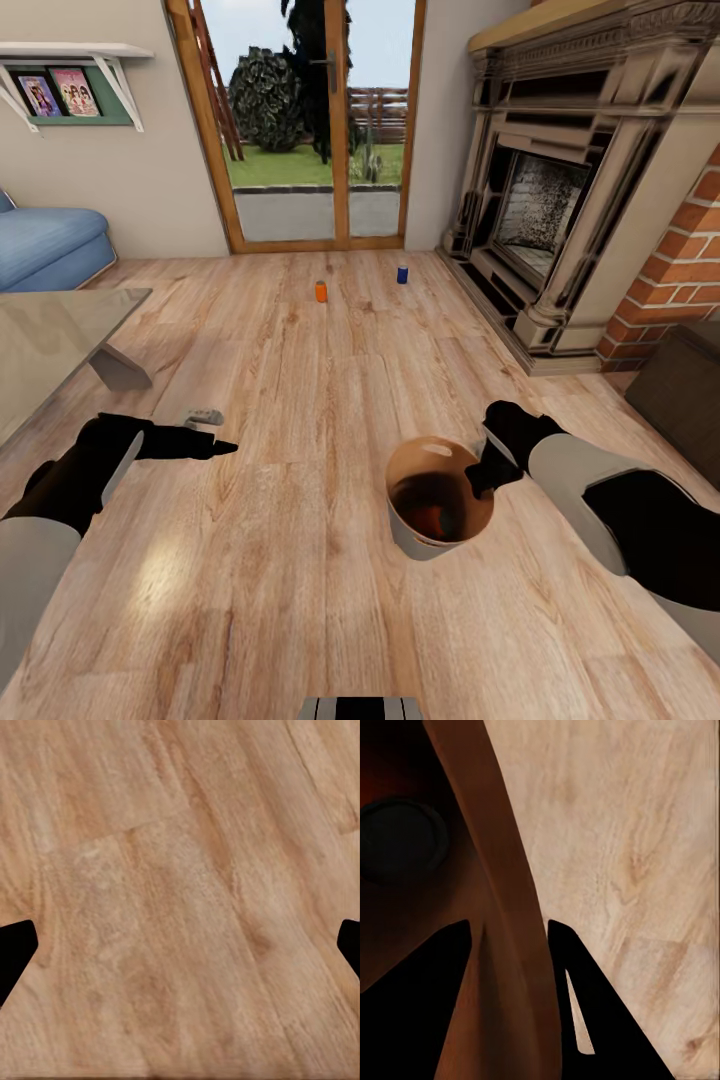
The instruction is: Put the three can of soda from the living room inside the tash can in the kitchen.
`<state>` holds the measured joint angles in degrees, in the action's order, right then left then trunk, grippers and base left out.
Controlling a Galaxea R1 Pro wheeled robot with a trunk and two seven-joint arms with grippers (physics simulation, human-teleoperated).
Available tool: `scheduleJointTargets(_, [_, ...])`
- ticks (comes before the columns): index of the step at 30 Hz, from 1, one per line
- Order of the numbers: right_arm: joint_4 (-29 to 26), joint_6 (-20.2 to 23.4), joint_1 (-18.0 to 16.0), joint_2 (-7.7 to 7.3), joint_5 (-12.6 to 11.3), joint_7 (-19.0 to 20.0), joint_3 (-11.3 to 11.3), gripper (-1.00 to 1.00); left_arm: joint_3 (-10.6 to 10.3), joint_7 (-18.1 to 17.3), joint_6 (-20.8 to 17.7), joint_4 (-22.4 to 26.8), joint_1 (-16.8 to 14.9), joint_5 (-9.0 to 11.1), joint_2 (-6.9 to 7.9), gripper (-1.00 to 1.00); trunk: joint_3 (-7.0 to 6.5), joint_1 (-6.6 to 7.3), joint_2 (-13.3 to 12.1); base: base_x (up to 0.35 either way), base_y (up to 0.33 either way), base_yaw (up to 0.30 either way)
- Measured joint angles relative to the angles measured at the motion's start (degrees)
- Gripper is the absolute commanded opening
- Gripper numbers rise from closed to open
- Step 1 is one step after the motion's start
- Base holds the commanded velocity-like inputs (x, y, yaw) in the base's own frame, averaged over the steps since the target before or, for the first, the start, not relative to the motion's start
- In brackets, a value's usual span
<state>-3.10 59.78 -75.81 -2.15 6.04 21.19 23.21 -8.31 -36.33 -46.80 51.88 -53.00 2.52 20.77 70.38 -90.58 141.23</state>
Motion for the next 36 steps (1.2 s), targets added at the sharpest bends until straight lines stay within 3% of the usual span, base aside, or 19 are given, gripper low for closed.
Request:
scheduleJointTargets(5, [-0.17, 0.06, 0.79, -3.10, -0.48, 0.35, -0.66, -1.00, -0.19, 0.80, 0.03, 0.18, 0.91, -0.11, -0.08, 1.00, 0.00, 0.00, 0.00, 0.000, 0.000, 0.000])
scheduleJointTargets(8, [-0.22, -0.02, 1.62, -4.47, 0.14, 0.89, -0.26, -1.00, -0.25, 3.20, -1.10, 0.19, 1.10, -0.20, -0.16, 1.00, 0.00, 0.00, 0.00, 0.000, 0.000, 0.000])
scheduleJointTargets(11, [-0.25, -0.02, 2.05, -4.98, 0.09, 1.33, -0.42, -1.00, -0.28, 8.41, -1.82, 0.12, 1.17, -0.28, -0.38, 1.00, 0.00, 0.00, 0.00, 0.000, 0.000, 0.000])
scheduleJointTargets(12, [-0.27, 0.04, 2.22, -5.17, -0.40, 1.54, -0.87, -1.00, -0.30, 12.63, -2.52, 0.15, 1.19, -0.23, -0.73, 1.00, 0.00, 0.00, 0.00, 0.000, 0.000, 0.000])
scheduleJointTargets(13, [-0.29, 0.09, 2.28, -5.22, -0.78, 1.62, -1.21, -1.00, -0.32, 14.69, -3.17, 0.16, 1.20, -0.05, -1.09, 1.00, 0.00, 0.00, 0.00, 0.000, 0.000, 0.000])
scheduleJointTargets(14, [-0.30, 0.13, 2.36, -5.30, -1.06, 1.71, -1.57, -1.00, -0.35, 17.92, -4.96, 0.19, 1.22, 0.17, -2.58, 1.00, 0.00, 0.00, 0.00, 0.000, 0.000, 0.000])
scheduleJointTargets(18, [-0.30, 0.06, 2.48, -5.43, -0.59, 1.77, -1.16, -1.00, -0.37, 21.72, -7.73, 0.22, 1.23, 0.20, -7.41, 1.00, 0.00, 0.00, 0.00, 0.000, 0.000, 0.000])
scheduleJointTargets(19, [-0.30, 0.03, 2.54, -5.48, -0.37, 1.78, -0.98, -1.00, -0.36, 22.69, -8.41, 0.23, 1.25, 0.40, -9.76, 1.00, 0.00, 0.00, 0.00, 0.000, 0.000, 0.000])
scheduleJointTargets(21, [-0.30, 0.05, 2.80, -5.84, -0.53, 1.80, -1.16, -1.00, -0.25, 23.62, -8.90, 0.24, 1.54, 0.31, -12.80, 1.00, 0.00, 0.00, 0.00, 0.000, 0.000, 0.000])
scheduleJointTargets(23, [-0.31, 0.09, 3.13, -6.29, -0.82, 1.82, -1.40, -1.00, -0.17, 23.95, -8.89, 0.24, 2.08, 0.10, -14.07, 1.00, 0.00, 0.00, 0.00, 0.000, 0.000, 0.000])
scheduleJointTargets(25, [-0.35, -2.03, 3.80, -7.11, -0.82, 1.58, -1.91, -1.00, -0.11, 24.19, -7.42, 0.24, 3.57, 0.14, -15.10, 1.00, 0.00, -0.01, 0.00, 0.000, 0.000, 0.000])
scheduleJointTargets(29, [-0.30, -5.33, 5.06, -8.09, -0.09, 1.32, -0.84, -1.00, -0.14, 24.43, -1.85, 0.21, 6.87, 0.32, -15.90, 1.00, 0.01, -0.01, 0.00, 0.000, 0.000, 0.000])
scheduleJointTargets(36, [-0.38, -8.58, 6.44, -8.61, -0.93, 1.00, -1.58, -1.00, 0.08, 24.46, 7.22, -0.49, 10.65, 0.50, -16.19, 1.00, -0.18, 0.22, -0.38, 0.000, 0.000, 0.000])
